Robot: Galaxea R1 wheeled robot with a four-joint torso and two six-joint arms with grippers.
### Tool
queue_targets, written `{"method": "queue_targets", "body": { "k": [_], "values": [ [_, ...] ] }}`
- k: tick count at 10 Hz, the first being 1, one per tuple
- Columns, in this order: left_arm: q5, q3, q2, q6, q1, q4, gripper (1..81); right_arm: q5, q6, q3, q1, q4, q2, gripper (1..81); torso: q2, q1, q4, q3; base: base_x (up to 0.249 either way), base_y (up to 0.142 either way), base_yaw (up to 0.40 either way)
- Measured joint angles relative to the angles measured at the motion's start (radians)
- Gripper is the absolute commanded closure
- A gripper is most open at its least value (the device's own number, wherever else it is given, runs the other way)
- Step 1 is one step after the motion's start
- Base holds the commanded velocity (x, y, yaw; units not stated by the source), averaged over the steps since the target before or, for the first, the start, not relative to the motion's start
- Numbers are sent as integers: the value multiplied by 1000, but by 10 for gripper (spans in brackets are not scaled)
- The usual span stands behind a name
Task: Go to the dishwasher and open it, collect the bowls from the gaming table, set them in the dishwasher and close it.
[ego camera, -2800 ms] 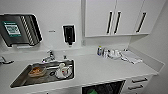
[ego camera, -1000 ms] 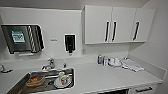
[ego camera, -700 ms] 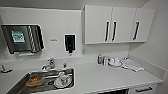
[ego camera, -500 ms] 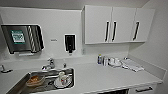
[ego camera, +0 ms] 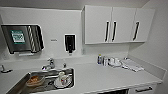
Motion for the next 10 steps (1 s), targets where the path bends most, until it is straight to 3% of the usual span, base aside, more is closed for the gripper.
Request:
{"method": "queue_targets", "body": {
  "k": [4, 8, 9, 10],
  "values": [
    [0, 0, 0, 0, 1, 0, 10, -23, -3, 14, 13, 0, -7, 10, 0, 0, 0, 0, 36, 0, 0],
    [-2, 0, 0, 0, 1, 0, 10, -95, -88, 53, -16, -20, -38, 10, -2, -5, -1, 1, 92, 0, 0],
    [-3, 1, 0, 0, 3, 0, 10, -116, -20, 18, -27, -13, -23, 10, -2, -5, -1, 1, 93, 0, 0],
    [2, 0, 0, 0, 6, 0, 10, -71, -8, 17, -23, -9, -12, 10, -2, -4, -1, 0, 93, 0, 0]
  ]
}}
